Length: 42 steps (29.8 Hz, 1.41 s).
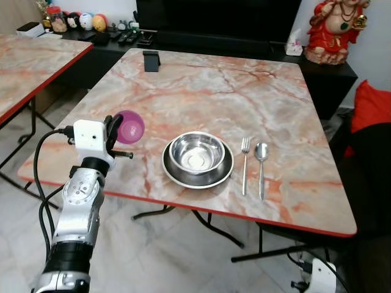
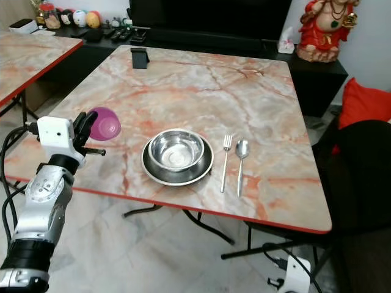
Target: Setting the table
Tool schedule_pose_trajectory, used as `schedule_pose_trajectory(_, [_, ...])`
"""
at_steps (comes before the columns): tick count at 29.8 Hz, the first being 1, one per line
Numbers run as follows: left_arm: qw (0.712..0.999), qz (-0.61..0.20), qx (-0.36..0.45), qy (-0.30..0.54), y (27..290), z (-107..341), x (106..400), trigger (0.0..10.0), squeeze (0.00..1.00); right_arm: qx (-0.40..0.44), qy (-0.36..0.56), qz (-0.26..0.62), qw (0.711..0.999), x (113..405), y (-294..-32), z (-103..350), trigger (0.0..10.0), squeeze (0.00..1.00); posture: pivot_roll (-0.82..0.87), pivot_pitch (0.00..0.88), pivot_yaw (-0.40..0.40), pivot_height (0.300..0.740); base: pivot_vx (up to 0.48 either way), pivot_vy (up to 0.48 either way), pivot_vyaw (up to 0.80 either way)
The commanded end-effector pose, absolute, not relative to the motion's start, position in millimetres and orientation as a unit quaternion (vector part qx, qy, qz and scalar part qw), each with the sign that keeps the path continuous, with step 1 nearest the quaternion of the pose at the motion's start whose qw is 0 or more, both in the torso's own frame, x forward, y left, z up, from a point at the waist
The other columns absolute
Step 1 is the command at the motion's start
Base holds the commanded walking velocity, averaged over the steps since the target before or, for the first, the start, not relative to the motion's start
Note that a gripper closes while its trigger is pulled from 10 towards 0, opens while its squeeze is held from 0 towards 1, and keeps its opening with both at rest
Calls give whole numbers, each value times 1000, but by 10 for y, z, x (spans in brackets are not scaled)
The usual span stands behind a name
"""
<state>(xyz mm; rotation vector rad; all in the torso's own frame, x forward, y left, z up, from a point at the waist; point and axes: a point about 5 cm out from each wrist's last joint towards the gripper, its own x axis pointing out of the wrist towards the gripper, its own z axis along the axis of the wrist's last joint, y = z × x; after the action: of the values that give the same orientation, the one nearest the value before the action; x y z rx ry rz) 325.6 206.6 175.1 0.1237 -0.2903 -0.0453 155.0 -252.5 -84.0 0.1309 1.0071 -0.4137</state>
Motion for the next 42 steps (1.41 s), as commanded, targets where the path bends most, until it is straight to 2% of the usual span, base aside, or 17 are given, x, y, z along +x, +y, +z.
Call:
schedule_pose_trajectory(1, [986, -27, 57, -153, 2056, 1843, 3288, 10000, 0, 62, 480, -201, 852, 1533, -2554, -838, 10000, 0, 5, 0, -63, 740, 259, 0, 0])
schedule_pose_trajectory(20, [986, -60, 38, -153, 1950, 1888, 3318, 10000, 0, 57, 483, -198, 851, 1533, -2557, -838, 10000, 0, 2, 0, -64, 740, 247, 0, 0])
schedule_pose_trajectory(24, [985, -82, -38, -144, 1902, 1956, 3355, 10000, 0, 57, 484, -196, 851, 1534, -2556, -838, 10000, 0, 2, 0, -63, 740, 0, 0, 0])
schedule_pose_trajectory(29, [981, -121, -57, -141, 1807, 2075, 3416, 10000, 0, 57, 484, -195, 851, 1537, -2556, -837, 10000, 0, 4, 0, -69, 740, 0, 0, 0])
schedule_pose_trajectory(34, [985, -137, -20, -103, 1758, 2060, 3544, 10000, 0, 57, 484, -194, 851, 1545, -2551, -835, 10000, 0, 2, 0, -68, 740, 0, 0, 0])
schedule_pose_trajectory(36, [990, -122, 8, -66, 1779, 2016, 3631, 10000, 0, 58, 483, -194, 852, 1549, -2548, -835, 10000, 0, -3, 0, -64, 740, 0, 0, 0])
schedule_pose_trajectory(42, [997, -60, 2, 41, 1856, 1833, 3784, 10000, 0, 60, 483, -194, 851, 1549, -2541, -837, 10000, 0, -13, 0, -59, 740, 0, 0, 0])
